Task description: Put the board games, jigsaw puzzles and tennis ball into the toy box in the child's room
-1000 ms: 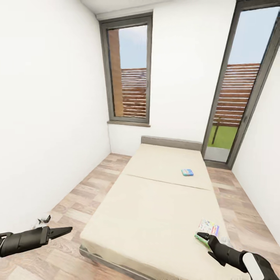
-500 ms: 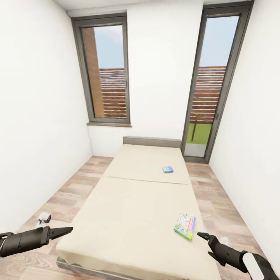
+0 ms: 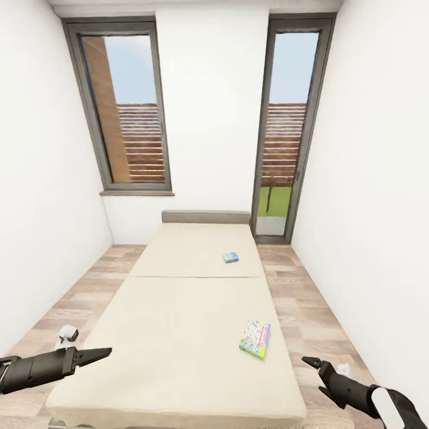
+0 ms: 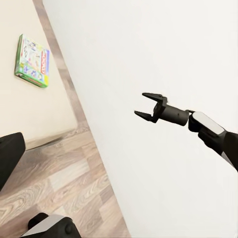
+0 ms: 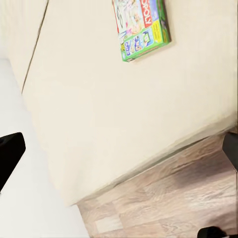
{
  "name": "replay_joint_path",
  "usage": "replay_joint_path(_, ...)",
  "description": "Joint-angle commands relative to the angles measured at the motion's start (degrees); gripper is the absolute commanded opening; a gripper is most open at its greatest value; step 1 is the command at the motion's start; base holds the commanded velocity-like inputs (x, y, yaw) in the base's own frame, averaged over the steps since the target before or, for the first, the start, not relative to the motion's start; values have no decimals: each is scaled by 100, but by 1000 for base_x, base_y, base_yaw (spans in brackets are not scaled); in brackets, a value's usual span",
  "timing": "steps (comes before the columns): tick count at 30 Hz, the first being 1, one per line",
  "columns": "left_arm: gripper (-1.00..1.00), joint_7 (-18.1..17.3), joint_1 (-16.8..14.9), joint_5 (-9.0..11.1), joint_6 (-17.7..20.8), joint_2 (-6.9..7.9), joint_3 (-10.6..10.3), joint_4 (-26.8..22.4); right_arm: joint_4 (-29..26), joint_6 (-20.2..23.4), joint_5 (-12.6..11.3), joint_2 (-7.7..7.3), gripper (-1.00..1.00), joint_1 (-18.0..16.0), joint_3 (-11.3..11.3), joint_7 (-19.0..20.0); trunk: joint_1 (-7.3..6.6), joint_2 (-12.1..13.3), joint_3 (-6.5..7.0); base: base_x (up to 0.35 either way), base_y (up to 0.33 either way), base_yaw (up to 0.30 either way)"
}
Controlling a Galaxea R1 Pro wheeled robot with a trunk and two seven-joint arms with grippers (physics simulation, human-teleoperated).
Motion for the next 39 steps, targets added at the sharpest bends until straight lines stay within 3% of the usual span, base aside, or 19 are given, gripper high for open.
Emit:
replay_joint_path(1,100,-25,-1,-6,60,2,2,-3,1,32,16,3,100,-7,-23,23,3,-10,-9,0,-113,-284)
replay_joint_path(22,100,-25,-1,-12,58,2,2,-5,-9,6,26,13,100,-7,-23,53,3,-10,-16,24,-50,-269)
replay_joint_path(29,100,-25,-1,-13,58,2,3,-5,-22,-10,25,18,100,-7,-23,56,3,-10,-20,7,-51,-49)
replay_joint_path(39,100,-25,-1,-14,66,-6,2,-5,-29,-12,74,28,100,-7,-7,32,3,-10,-21,65,-254,76)
